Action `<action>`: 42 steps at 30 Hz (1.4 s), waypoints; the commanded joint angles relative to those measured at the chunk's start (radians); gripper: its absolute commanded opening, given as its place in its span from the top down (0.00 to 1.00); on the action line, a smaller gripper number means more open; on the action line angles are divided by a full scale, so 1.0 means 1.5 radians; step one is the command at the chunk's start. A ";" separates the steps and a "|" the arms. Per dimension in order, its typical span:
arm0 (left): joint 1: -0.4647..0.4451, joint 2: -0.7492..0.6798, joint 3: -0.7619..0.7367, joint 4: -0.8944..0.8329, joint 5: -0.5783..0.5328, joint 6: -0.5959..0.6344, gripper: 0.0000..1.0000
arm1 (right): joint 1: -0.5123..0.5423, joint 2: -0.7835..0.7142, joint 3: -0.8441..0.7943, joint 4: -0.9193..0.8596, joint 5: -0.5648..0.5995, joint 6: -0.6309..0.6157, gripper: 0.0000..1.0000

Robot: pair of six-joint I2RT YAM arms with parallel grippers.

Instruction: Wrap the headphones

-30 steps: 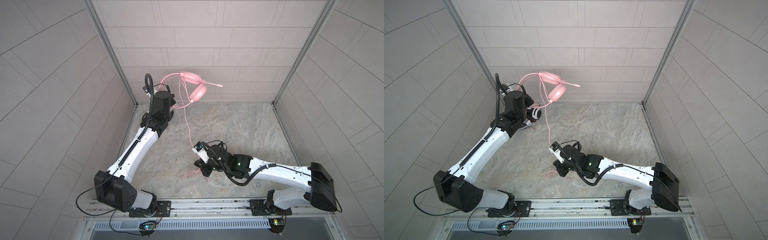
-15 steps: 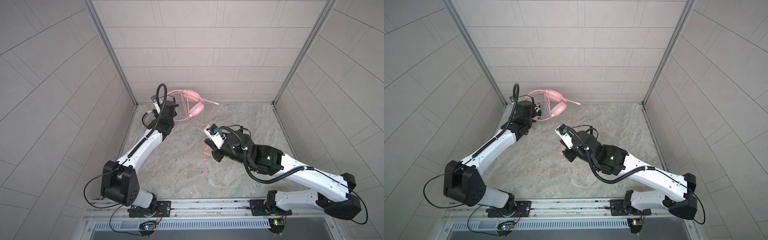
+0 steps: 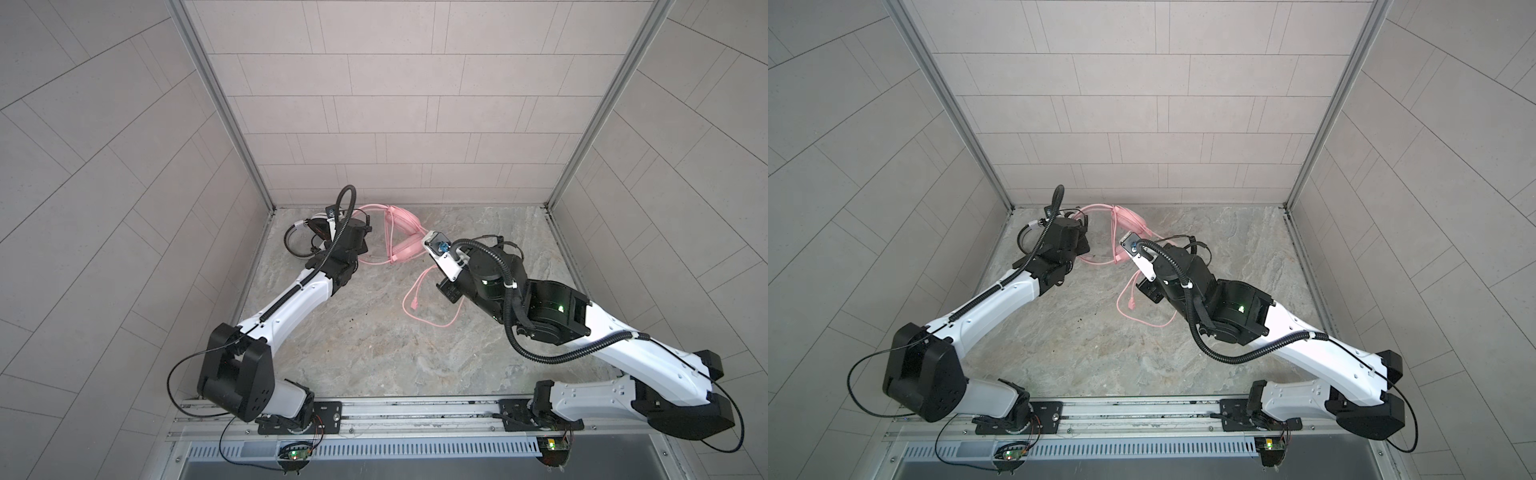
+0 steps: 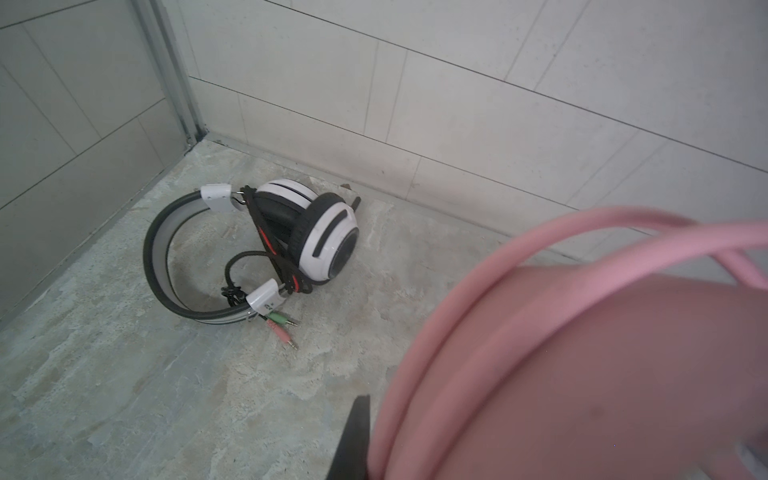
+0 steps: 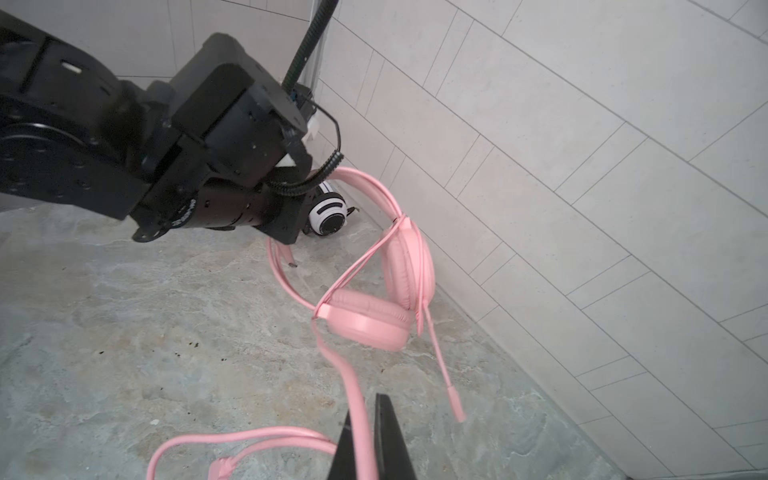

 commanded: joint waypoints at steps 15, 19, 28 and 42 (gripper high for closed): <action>-0.076 -0.115 0.010 -0.122 0.295 0.234 1.00 | -0.084 0.038 0.111 0.049 0.144 -0.182 1.00; -0.076 -0.139 -0.005 -0.131 0.376 0.260 1.00 | -0.144 0.063 0.116 0.053 0.150 -0.195 1.00; -0.076 -0.187 -0.009 -0.153 0.542 0.287 1.00 | -0.315 0.091 0.075 0.037 -0.001 -0.071 1.00; -0.074 -0.219 -0.004 -0.151 0.647 0.275 1.00 | -0.446 0.136 0.027 0.007 -0.153 0.069 1.00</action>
